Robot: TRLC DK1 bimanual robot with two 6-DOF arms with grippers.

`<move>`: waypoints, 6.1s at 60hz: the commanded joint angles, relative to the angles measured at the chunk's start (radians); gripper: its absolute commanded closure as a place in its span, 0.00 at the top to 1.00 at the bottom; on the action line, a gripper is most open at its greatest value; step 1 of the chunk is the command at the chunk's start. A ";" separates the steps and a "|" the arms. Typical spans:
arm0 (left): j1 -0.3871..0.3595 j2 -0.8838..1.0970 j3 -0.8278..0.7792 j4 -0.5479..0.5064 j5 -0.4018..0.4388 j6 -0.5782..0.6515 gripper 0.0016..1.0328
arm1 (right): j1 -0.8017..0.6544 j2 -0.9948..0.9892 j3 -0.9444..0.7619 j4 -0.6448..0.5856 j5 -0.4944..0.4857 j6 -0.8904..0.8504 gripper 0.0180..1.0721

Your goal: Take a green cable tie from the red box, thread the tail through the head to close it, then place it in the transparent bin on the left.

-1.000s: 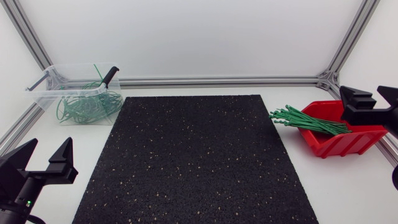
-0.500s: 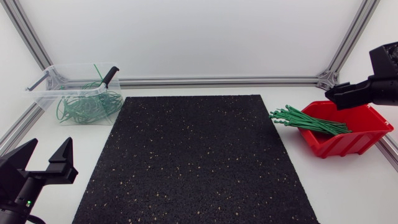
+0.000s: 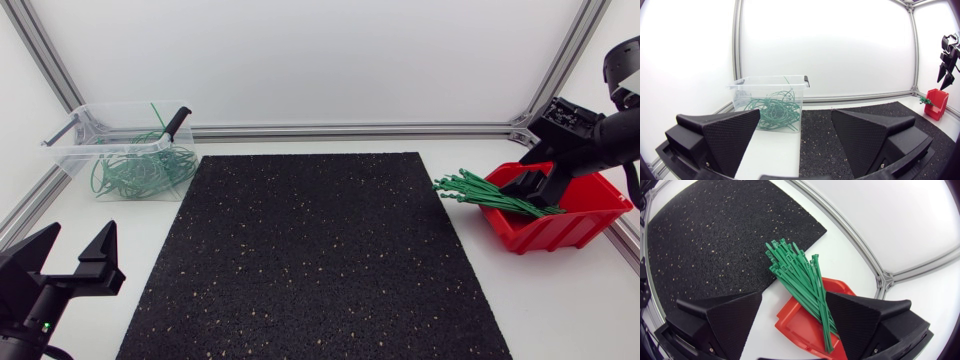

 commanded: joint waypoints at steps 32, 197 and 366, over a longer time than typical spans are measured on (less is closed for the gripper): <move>0.010 -0.008 -0.040 -0.020 -0.009 -0.018 0.96 | 0.023 0.127 -0.090 0.034 0.034 -0.450 0.82; 0.005 -0.007 -0.040 -0.019 -0.009 -0.020 0.96 | 0.052 0.110 -0.047 0.048 0.045 -0.551 0.57; 0.002 -0.007 -0.040 -0.019 -0.009 -0.020 0.96 | 0.103 -0.106 -0.300 -0.005 0.010 -0.636 0.58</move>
